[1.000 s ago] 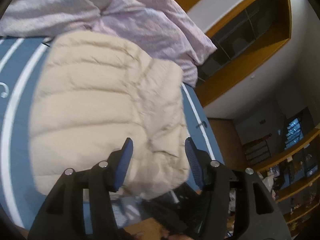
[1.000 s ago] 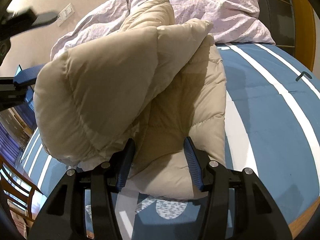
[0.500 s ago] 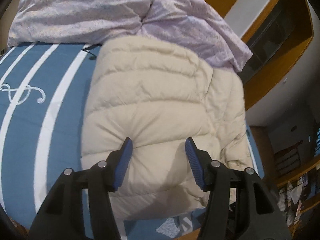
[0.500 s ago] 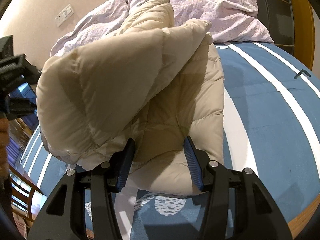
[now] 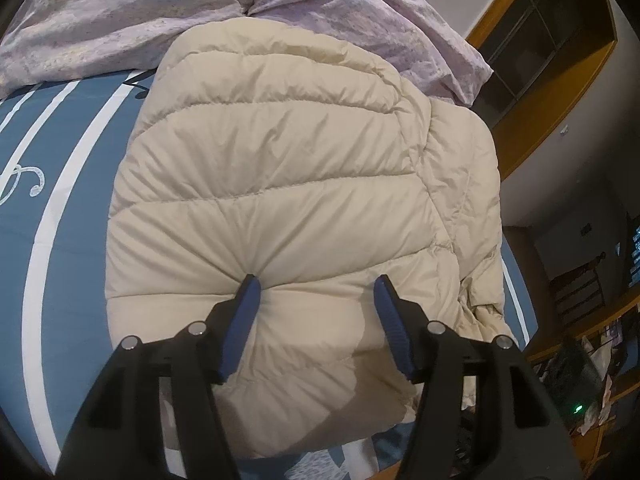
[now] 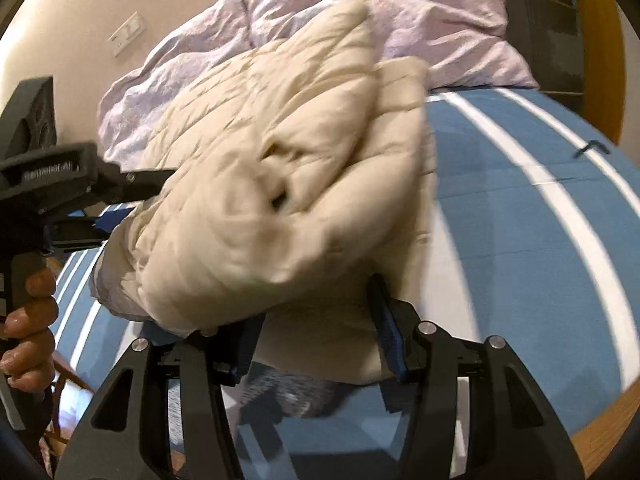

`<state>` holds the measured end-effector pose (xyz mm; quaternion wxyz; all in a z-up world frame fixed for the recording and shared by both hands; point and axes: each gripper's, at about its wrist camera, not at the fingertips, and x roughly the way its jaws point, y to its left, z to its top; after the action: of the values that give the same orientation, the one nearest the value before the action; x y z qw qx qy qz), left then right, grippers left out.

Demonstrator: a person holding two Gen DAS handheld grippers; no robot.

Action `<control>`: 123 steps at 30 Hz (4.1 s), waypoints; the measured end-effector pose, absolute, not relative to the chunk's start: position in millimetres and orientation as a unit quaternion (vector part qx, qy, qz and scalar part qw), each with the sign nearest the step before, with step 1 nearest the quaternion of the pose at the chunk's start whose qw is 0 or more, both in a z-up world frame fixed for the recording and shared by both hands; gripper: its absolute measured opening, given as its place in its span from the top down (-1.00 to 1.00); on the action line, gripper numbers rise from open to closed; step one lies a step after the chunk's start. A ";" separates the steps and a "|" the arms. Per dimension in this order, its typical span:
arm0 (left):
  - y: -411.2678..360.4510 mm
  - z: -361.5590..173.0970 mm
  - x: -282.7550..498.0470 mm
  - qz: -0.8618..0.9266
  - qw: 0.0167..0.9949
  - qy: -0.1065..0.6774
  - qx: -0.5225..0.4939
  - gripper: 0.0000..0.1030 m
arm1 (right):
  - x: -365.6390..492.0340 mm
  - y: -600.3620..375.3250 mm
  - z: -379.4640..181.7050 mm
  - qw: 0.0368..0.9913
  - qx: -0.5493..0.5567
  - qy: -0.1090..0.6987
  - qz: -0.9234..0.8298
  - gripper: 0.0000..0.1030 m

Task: Fold large clothes

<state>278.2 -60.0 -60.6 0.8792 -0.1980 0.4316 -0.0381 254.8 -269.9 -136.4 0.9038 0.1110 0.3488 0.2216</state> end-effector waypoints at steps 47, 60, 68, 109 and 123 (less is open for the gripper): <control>-15.9 -20.6 308.1 0.016 0.920 0.378 -0.098 -0.27 | 296.7 -277.1 -57.2 0.927 0.090 0.309 0.192 0.31; 17.5 -17.4 366.1 0.069 0.935 0.344 -0.047 -0.44 | 379.9 -215.6 -41.0 0.932 0.057 0.311 0.179 0.31; 4.7 -45.3 385.6 0.055 0.933 0.352 -0.041 -0.54 | 408.0 -220.0 -88.5 0.924 0.053 0.350 0.142 0.32; 8.4 -87.3 400.5 0.073 0.931 0.354 -0.055 -0.81 | 422.3 -211.5 -114.6 0.927 0.053 0.349 0.123 0.28; 9.4 -89.5 405.4 0.077 0.928 0.362 -0.048 -0.87 | 423.0 -209.7 -114.0 0.929 0.045 0.347 0.117 0.27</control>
<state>405.4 9.4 -89.5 0.9278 -0.0483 0.3617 0.0774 423.0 -209.7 -114.0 0.9292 0.0450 0.3474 0.1175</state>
